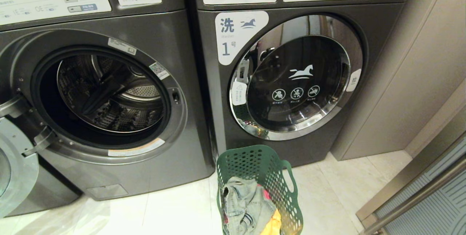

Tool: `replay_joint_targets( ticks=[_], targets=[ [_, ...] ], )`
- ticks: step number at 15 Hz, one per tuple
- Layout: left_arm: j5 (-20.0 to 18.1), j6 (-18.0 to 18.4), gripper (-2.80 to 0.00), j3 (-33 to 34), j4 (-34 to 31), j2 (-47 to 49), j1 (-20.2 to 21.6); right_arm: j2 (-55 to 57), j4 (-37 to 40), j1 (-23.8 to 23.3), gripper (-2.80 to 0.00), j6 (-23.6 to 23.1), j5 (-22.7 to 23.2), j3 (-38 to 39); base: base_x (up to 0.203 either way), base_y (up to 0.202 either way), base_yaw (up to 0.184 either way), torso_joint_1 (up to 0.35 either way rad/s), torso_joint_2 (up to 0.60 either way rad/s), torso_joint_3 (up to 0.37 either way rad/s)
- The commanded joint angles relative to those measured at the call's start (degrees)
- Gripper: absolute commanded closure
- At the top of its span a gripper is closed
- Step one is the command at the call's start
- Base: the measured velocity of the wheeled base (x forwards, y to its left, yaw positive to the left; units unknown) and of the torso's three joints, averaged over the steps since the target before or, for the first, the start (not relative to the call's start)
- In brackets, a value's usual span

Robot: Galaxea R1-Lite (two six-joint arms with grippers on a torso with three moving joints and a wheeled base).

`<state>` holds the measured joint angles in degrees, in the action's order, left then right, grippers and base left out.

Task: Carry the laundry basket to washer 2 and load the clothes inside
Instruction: Open the lid of the washing machine

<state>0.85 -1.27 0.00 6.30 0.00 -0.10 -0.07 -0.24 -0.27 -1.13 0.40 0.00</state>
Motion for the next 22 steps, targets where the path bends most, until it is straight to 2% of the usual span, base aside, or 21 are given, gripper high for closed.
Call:
replay_joint_targets(
  ticks=[1, 9, 18, 22],
  targets=[
    [0.03, -0.02, 0.00, 2.29, 0.03, 0.09, 0.01, 0.07, -0.03, 0.00, 0.00, -0.19, 0.04, 0.00, 0.000, 0.000, 0.000, 0.000, 0.00, 0.000],
    [0.03, 0.04, 0.00, 2.29, 0.11, 0.09, 0.01, -0.01, -0.03, 0.00, 0.00, 0.48, -0.05, 0.00, 0.000, -0.004, 0.111, 0.000, 0.00, 0.002],
    [-0.04, 0.13, 0.00, 2.29, 0.11, 0.09, 0.01, 0.07, -0.03, 0.00, 0.00, 0.52, -0.05, 0.00, 0.000, 0.000, 0.000, 0.000, 0.00, 0.000],
    [-0.06, 0.13, 0.00, 2.29, 0.11, 0.09, 0.01, -0.01, -0.03, 0.00, 0.00, 0.52, -0.05, 0.00, 0.001, 0.156, -0.004, 0.001, 0.00, 0.004]
  ],
)
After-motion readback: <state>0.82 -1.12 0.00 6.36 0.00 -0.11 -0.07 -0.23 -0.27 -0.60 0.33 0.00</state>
